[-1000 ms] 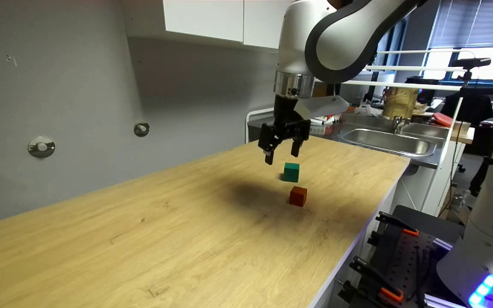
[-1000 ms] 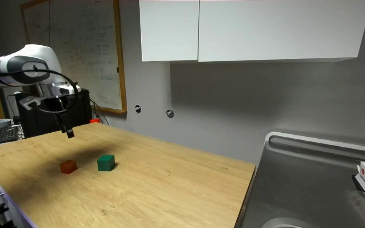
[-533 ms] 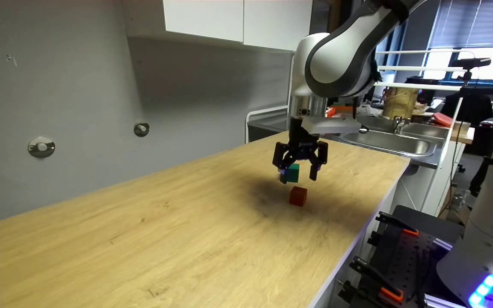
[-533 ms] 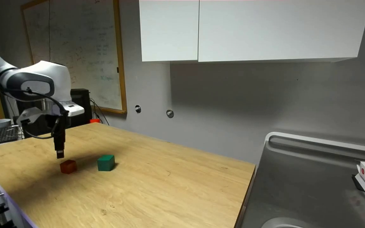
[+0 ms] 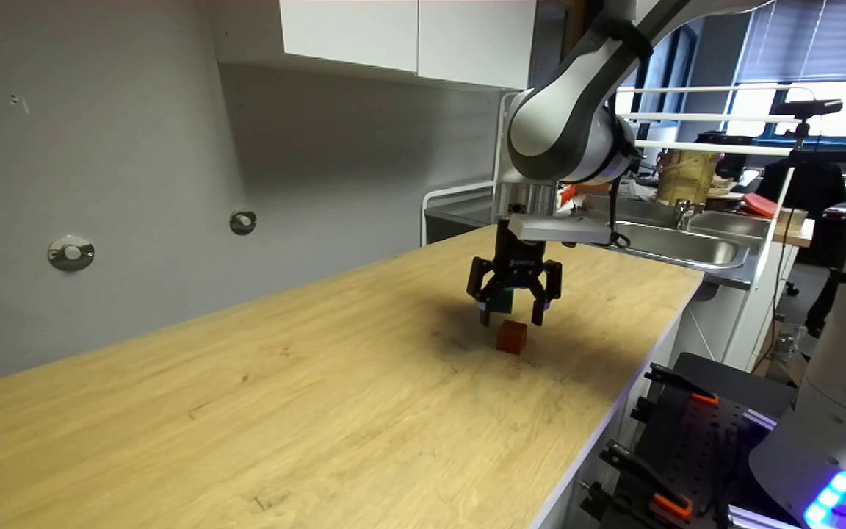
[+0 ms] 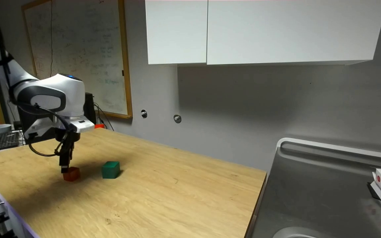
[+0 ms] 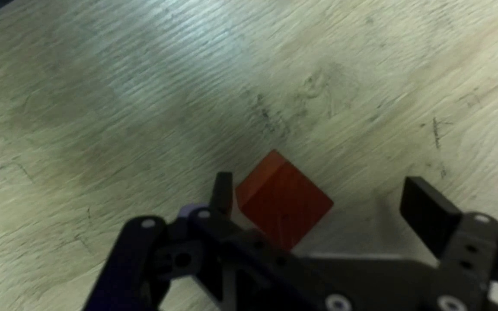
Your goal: Put the orange block on the green one
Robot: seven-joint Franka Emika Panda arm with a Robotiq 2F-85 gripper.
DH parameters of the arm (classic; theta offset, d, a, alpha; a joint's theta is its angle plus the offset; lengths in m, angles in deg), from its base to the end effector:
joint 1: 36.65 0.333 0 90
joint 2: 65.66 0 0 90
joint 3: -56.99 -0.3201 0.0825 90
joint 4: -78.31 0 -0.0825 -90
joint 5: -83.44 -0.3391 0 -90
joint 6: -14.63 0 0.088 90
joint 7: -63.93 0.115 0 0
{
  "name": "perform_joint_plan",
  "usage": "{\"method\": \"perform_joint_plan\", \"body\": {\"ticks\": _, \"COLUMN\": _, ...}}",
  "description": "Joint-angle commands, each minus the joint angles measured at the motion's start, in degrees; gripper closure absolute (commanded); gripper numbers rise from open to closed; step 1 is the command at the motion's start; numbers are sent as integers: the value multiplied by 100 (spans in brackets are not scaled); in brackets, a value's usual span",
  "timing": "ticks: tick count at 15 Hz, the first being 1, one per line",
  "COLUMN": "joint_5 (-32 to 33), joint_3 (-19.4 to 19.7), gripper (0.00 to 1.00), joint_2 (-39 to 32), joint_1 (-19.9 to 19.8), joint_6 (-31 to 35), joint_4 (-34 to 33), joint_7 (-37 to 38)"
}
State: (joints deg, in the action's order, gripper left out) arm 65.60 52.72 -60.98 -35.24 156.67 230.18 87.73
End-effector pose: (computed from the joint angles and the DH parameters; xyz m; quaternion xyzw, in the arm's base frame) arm 0.3847 0.0384 0.2960 -0.9549 0.2805 0.0647 0.0727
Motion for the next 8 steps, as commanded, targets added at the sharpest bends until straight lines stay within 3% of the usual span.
{"method": "perform_joint_plan", "body": {"ticks": 1, "joint_5": 12, "joint_3": 99, "gripper": 0, "joint_2": -408, "joint_1": -1, "joint_6": -62, "joint_4": -381, "joint_7": -15}}
{"method": "perform_joint_plan", "body": {"ticks": 6, "joint_5": 41, "joint_3": 158, "gripper": 0, "joint_2": -814, "joint_1": 16, "joint_6": -112, "joint_4": -656, "joint_7": 17}}
{"method": "perform_joint_plan", "body": {"ticks": 7, "joint_5": 35, "joint_3": 163, "gripper": 25, "joint_2": -874, "joint_1": 21, "joint_6": -122, "joint_4": -689, "joint_7": 21}}
{"method": "perform_joint_plan", "body": {"ticks": 8, "joint_5": 20, "joint_3": 168, "gripper": 26, "joint_2": -922, "joint_1": 23, "joint_6": -122, "joint_4": -712, "joint_7": 22}}
